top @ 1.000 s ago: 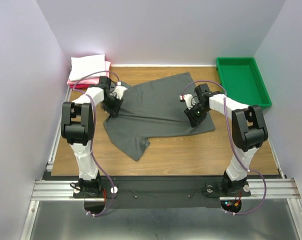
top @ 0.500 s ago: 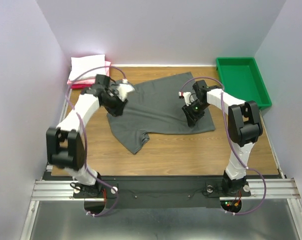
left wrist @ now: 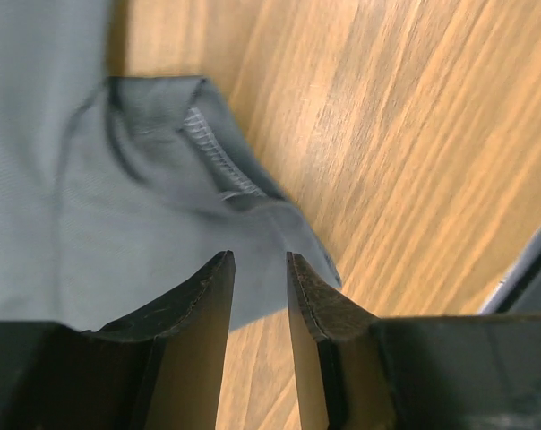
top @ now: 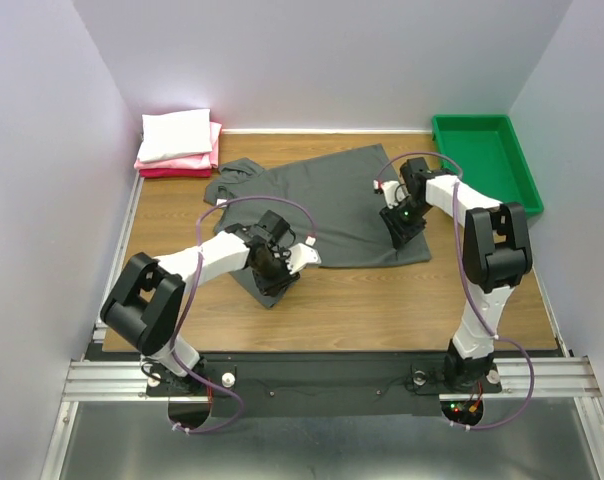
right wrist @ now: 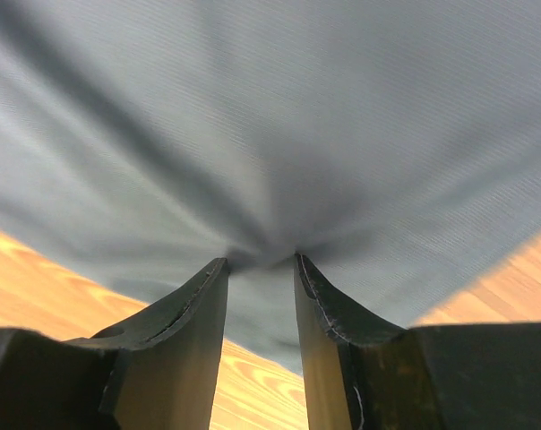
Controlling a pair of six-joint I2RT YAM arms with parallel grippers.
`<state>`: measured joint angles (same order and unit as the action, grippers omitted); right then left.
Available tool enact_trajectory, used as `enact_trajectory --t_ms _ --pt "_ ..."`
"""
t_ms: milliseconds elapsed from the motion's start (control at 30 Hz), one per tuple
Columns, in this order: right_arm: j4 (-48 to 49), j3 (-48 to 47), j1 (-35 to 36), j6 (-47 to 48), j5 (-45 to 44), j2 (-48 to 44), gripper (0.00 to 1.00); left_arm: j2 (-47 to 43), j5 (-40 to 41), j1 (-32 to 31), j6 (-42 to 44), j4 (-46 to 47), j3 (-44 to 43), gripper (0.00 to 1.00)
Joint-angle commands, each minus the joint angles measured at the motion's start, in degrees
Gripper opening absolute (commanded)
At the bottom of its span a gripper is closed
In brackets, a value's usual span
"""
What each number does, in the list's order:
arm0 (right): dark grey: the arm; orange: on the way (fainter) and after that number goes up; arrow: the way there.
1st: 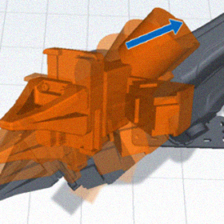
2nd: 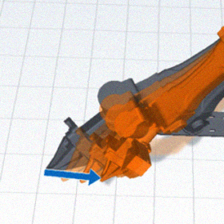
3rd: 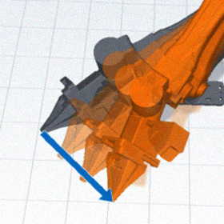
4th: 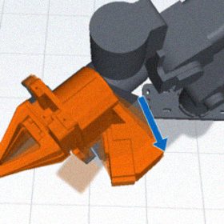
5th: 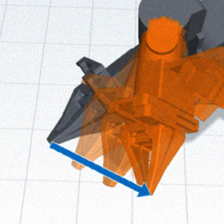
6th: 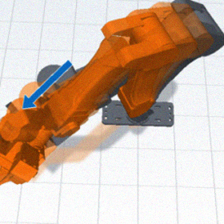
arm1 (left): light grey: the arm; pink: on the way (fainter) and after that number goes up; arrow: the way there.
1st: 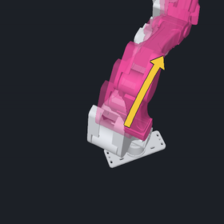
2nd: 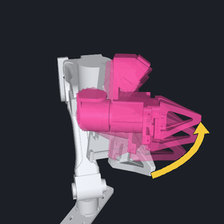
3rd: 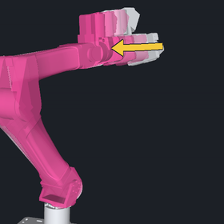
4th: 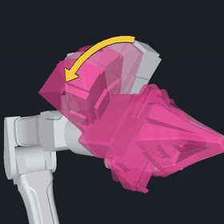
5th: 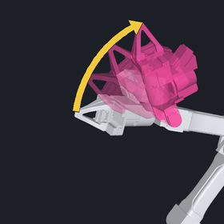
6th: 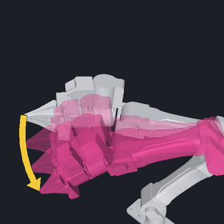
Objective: Fold and stack the t-shirts
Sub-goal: Flatten the tshirt out
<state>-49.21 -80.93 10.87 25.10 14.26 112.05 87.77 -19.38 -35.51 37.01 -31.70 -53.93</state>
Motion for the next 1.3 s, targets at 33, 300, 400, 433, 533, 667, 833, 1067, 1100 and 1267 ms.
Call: enact_trajectory --t_ms 33,300,400,433,533,667,833,1067,1100,1267 --pt "-0.6 -0.6 -1.9 2.4 -3.9 -0.7 0.41 2.5 5.5 -1.5 2.0 1.1 3.8 0.38" --pt "-0.8 1.9 -2.3 4.0 -5.1 -1.3 0.41 -5.2 7.0 -1.5 12.7 -12.9 8.2 0.39" --pt "-1.0 2.5 -2.2 4.5 -5.8 -3.0 0.41 -9.2 6.4 -1.5 15.7 -18.0 6.2 0.42" --pt "-1.1 2.8 -2.2 4.7 -6.2 -3.6 0.41 -10.0 6.4 -1.5 16.0 -19.0 5.3 0.45" --pt "-2.8 3.1 -2.2 5.7 -4.8 -6.4 0.41 -11.7 6.0 -0.7 16.3 -21.4 0.4 0.49" --pt "-4.3 4.2 -2.3 7.7 -5.0 -9.4 0.41 -8.7 4.2 6.0 15.5 -18.6 -7.6 0.49" --pt "-3.8 5.8 -2.3 8.8 -5.8 -7.6 0.41 -2.6 3.5 18.4 12.6 -10.5 -11.5 0.49" --pt "-0.6 8.8 -2.3 9.1 -7.3 -3.2 0.4 4.0 5.9 21.8 12.4 -2.2 -6.3 0.48" --pt "-0.6 9.6 -2.3 9.2 -7.6 -3.3 0.4 4.2 6.0 22.0 12.4 -1.8 -5.4 0.48" --pt "-1.9 16.2 -2.3 10.2 -8.4 -7.6 0.4 1.3 5.8 22.3 14.4 -3.3 2.8 0.47"
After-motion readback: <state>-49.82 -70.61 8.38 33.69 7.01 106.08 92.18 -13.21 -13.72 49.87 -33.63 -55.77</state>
